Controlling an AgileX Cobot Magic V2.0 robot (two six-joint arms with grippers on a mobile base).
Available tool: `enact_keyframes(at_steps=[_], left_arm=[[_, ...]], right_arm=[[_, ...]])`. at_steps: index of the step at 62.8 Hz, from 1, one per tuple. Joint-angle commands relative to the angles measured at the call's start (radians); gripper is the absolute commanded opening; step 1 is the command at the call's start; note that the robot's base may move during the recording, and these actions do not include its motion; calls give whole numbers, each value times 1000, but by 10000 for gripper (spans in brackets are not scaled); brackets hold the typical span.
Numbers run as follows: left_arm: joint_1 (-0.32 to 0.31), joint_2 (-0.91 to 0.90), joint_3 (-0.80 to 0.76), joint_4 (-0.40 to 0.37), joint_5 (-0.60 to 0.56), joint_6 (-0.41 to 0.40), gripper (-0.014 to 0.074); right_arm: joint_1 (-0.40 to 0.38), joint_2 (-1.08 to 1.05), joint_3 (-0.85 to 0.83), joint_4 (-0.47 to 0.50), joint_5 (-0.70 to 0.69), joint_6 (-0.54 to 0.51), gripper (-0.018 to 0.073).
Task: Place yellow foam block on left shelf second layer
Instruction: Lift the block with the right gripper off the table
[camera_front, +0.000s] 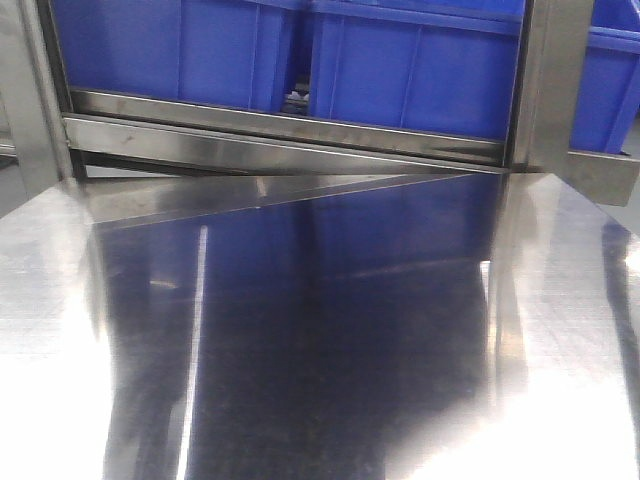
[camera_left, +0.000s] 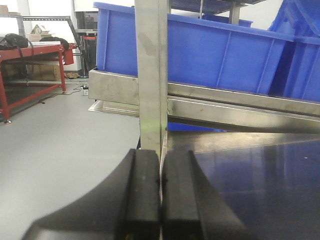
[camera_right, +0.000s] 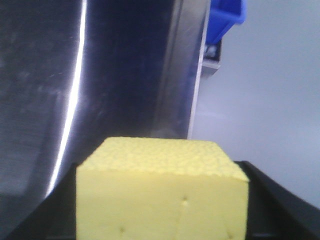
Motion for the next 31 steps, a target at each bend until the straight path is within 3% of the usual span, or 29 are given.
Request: enact_keyframes(at_steps=[1,31], left_arm=[[-8,-21,26,-6,-82,-3,124],[-8,-21,26,-6,-82,-3,124]], right_arm=[[-48,-68,18,8,-136,-100,484],[-62,-449,251,21,-469,-99,484]])
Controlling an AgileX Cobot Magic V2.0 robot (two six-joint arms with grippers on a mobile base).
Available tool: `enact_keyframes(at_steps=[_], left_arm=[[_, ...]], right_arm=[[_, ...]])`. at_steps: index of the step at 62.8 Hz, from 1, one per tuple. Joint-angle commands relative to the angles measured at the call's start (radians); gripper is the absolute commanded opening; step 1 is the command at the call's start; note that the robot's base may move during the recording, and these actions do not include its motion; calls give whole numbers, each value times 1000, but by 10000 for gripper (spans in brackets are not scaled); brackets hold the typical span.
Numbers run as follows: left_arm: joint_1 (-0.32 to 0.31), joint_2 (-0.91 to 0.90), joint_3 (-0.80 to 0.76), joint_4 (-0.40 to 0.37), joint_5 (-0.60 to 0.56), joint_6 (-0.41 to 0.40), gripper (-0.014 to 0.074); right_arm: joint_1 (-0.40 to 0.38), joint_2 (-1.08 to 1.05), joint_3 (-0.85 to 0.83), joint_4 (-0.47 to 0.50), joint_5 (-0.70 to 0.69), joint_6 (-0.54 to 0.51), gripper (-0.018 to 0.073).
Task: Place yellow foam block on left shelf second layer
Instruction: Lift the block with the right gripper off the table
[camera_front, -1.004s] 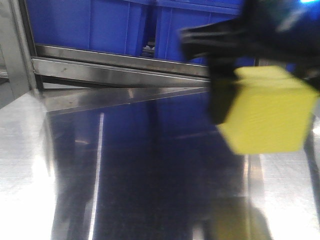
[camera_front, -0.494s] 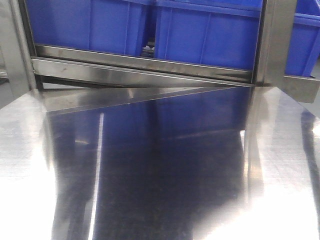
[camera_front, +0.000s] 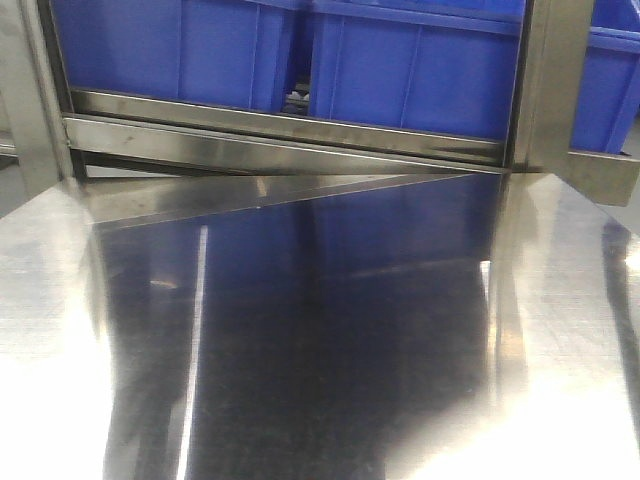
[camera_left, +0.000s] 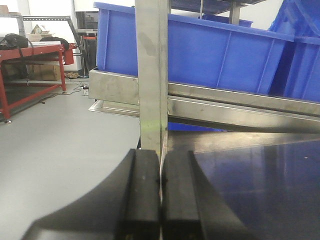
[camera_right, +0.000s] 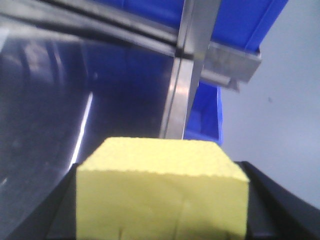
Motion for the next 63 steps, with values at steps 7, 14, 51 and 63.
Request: enact_keyframes(at_steps=[7,14,51,63], left_arm=[[-8,-21,26,-6,-82,-3,124],[-8,-21,26,-6,-82,-3,124],[-8,-21,26,-6,-82,-3,124],[-8,-21,26,-6,-82,-3,124]], right_arm=[[-29,-104,40,37,-149,-10,484],[-76,-127,70,51,-205,-10,484],[-108,-127,82,51,-365,-10,484],[-108,-127,82,51,-365,-10,484]])
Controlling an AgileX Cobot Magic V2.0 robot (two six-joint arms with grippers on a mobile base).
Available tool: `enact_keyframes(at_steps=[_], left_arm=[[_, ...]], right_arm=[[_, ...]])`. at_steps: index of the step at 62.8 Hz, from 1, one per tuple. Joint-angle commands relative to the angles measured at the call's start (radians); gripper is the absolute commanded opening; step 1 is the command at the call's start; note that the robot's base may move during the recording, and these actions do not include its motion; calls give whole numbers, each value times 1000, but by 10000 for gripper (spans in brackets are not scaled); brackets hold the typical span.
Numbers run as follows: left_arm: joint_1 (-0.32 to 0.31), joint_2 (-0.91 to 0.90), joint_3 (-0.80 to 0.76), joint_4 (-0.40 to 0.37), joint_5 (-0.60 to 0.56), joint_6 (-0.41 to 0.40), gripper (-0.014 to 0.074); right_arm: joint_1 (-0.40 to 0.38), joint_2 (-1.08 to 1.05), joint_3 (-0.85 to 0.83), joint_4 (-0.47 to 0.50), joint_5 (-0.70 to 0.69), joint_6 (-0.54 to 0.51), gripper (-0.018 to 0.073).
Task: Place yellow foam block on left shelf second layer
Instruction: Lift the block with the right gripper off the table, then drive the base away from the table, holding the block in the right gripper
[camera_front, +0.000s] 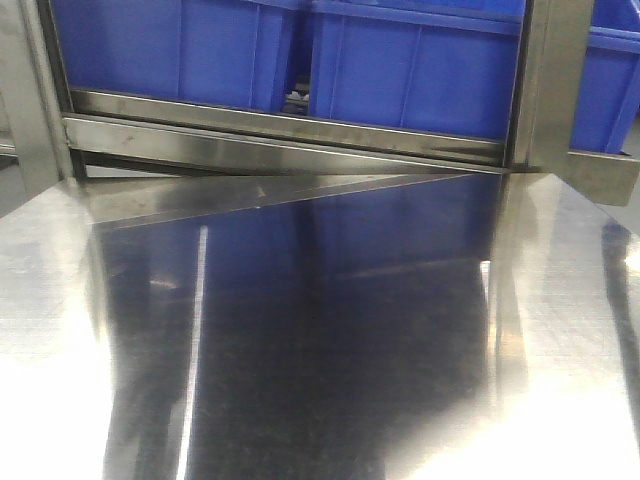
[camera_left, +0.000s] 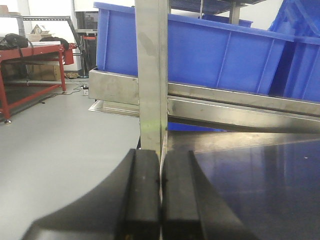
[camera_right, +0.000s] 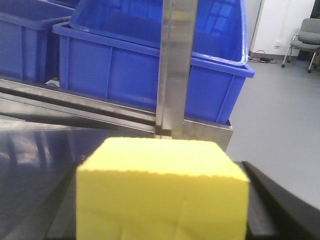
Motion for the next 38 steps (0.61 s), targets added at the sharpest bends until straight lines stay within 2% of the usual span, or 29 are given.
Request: enact_keyframes(at_steps=[1,38], left_arm=[[-8,-21,26,-6,-82,-3,124],[-8,-21,26,-6,-82,-3,124]], right_arm=[[-5,8,-30,0,-97,-8,484],[-5,8,-30,0,-97,-8,484]])
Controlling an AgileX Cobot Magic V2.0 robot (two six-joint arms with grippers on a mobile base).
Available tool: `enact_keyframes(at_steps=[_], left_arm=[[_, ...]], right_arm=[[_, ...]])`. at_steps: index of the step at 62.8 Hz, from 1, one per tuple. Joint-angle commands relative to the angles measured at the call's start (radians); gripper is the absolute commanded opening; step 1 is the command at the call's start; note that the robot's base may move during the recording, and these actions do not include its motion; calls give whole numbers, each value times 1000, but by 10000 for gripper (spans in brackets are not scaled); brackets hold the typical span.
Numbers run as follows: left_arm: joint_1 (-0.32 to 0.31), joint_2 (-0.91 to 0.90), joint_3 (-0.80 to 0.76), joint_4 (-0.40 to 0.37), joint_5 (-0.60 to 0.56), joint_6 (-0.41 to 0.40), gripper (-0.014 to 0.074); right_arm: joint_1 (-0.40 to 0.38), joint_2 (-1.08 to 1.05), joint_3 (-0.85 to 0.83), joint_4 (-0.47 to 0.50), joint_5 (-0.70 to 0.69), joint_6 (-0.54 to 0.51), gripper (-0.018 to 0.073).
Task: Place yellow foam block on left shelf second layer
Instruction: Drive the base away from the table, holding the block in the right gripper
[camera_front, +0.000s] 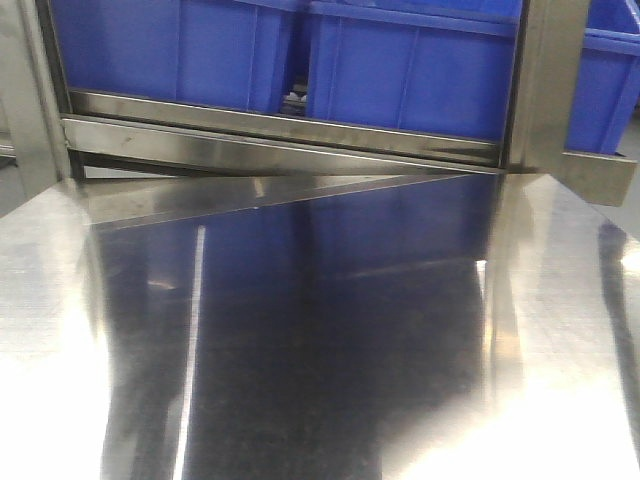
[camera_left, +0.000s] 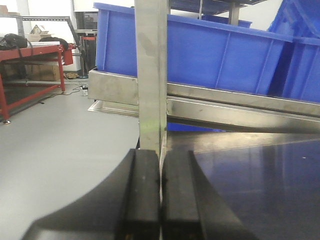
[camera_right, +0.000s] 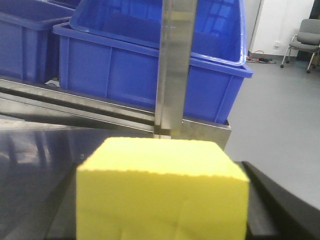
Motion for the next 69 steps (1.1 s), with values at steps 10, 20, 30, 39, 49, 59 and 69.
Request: enact_keyframes(at_steps=[10,20,30,39,49,59,69], left_arm=[[-8,-21,26,-6,-82,-3,124],[-8,-21,26,-6,-82,-3,124],[-8,-21,26,-6,-82,-3,124],[-8,-21,26,-6,-82,-3,124],[-8,-21,26,-6,-82,-3,124],[-8,-21,26,-6,-82,-3,124],[-8,-21,26,-6,-82,-3,124]], right_arm=[[-5,8,-30,0,-97,-8,484],[-5,8,-30,0,-97,-8,484],[-5,8,-30,0,-97,-8,484],[-5,8,-30,0,-97,-8,484],[-5,8,-30,0,-97,-8,484],[-5,8,-30,0,-97,-8,484],[-5,8,-30,0,-97,-8,484]])
